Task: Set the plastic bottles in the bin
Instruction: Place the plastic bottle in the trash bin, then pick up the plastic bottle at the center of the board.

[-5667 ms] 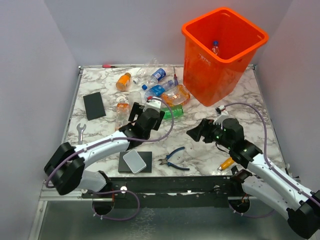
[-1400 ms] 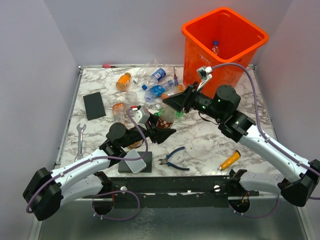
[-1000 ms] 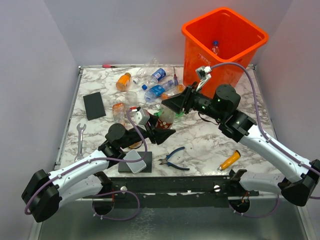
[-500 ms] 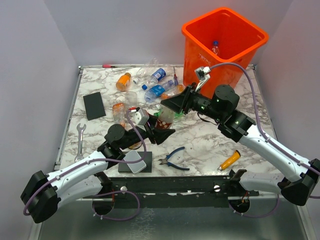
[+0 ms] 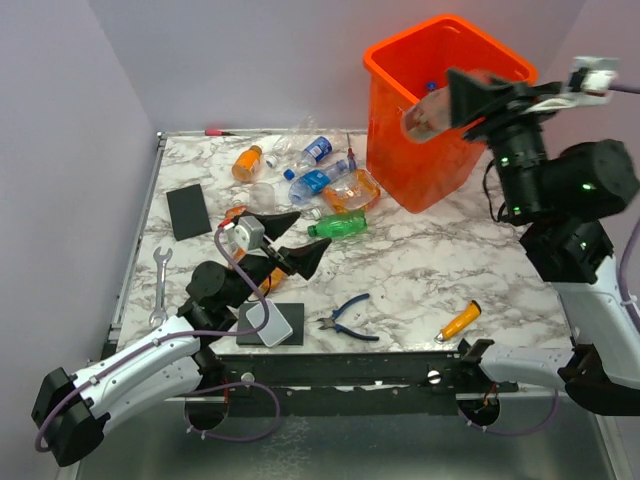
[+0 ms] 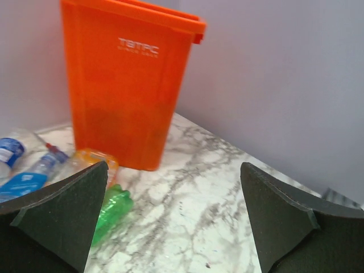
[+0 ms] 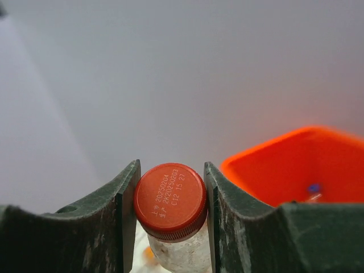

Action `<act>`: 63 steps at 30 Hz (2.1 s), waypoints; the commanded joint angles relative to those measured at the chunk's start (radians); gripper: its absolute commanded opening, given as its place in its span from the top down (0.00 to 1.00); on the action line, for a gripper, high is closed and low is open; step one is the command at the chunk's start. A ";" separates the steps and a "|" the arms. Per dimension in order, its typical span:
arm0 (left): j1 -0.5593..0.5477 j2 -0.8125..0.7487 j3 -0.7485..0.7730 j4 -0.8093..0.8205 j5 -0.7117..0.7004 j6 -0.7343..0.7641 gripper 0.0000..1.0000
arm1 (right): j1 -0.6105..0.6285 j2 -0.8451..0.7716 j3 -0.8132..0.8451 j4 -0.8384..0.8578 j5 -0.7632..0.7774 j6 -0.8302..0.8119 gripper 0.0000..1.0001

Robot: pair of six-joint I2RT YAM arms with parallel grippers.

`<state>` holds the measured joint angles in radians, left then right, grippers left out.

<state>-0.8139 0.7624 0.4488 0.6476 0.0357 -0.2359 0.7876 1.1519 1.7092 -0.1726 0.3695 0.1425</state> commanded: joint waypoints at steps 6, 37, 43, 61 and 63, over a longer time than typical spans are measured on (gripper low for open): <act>-0.005 -0.041 -0.013 -0.075 -0.303 0.084 0.01 | -0.298 0.298 0.253 0.275 0.416 -0.306 1.00; -0.014 -0.019 0.026 -0.153 -0.385 0.084 0.01 | -0.618 0.890 0.685 0.000 0.244 0.189 0.07; -0.012 0.012 0.039 -0.173 -0.419 0.069 0.01 | -0.590 0.775 0.686 0.013 0.014 0.288 0.03; -0.014 0.221 0.129 -0.359 -0.567 0.070 0.01 | -0.240 -0.222 -0.732 0.179 -0.336 0.275 0.06; -0.012 0.267 0.140 -0.372 -0.589 0.009 0.01 | -0.241 -0.291 -0.847 0.127 -0.321 0.308 0.06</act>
<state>-0.8249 0.9478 0.5449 0.3470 -0.4782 -0.1528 0.5484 0.9367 1.0649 0.0570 0.0719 0.3817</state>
